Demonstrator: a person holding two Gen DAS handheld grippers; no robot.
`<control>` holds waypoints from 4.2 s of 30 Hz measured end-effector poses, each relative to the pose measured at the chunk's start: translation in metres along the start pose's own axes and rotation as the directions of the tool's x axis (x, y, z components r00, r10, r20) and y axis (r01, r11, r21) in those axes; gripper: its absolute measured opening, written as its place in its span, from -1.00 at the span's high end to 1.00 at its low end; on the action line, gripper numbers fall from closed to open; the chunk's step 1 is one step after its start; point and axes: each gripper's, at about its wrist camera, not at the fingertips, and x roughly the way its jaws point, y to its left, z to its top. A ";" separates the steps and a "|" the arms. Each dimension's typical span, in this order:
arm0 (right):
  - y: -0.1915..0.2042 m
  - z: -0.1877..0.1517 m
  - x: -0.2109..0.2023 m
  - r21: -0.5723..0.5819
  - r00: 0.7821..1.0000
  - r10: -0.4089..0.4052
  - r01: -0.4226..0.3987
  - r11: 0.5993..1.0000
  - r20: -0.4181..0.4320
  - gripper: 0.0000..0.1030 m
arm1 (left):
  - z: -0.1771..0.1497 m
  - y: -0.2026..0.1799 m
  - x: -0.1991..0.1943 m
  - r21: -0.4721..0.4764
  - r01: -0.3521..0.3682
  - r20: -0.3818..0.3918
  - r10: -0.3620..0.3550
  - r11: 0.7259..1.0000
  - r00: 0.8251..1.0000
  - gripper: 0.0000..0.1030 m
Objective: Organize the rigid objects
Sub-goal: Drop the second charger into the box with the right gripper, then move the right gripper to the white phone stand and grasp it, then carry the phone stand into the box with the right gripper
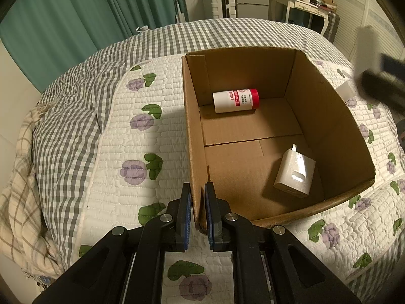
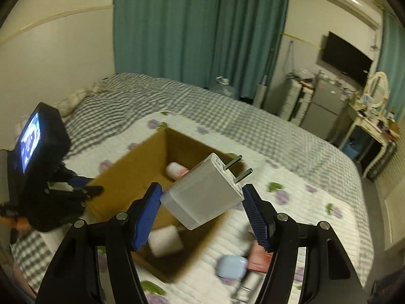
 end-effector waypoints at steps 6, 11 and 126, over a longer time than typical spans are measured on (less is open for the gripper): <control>0.023 -0.009 0.053 0.000 0.996 0.035 -0.035 0.999 -0.083 -0.27 | -0.002 0.000 0.000 0.000 0.000 0.009 0.000 1.000 1.000 0.80; 0.025 -0.024 0.083 0.005 0.989 0.016 -0.015 1.000 -0.149 -0.27 | -0.003 -0.001 -0.001 0.000 0.005 0.011 -0.005 1.000 1.000 0.80; -0.075 -0.063 -0.028 0.206 0.982 -0.137 0.162 0.965 -0.130 -0.26 | -0.001 -0.001 -0.002 -0.003 -0.006 0.014 0.006 1.000 1.000 0.79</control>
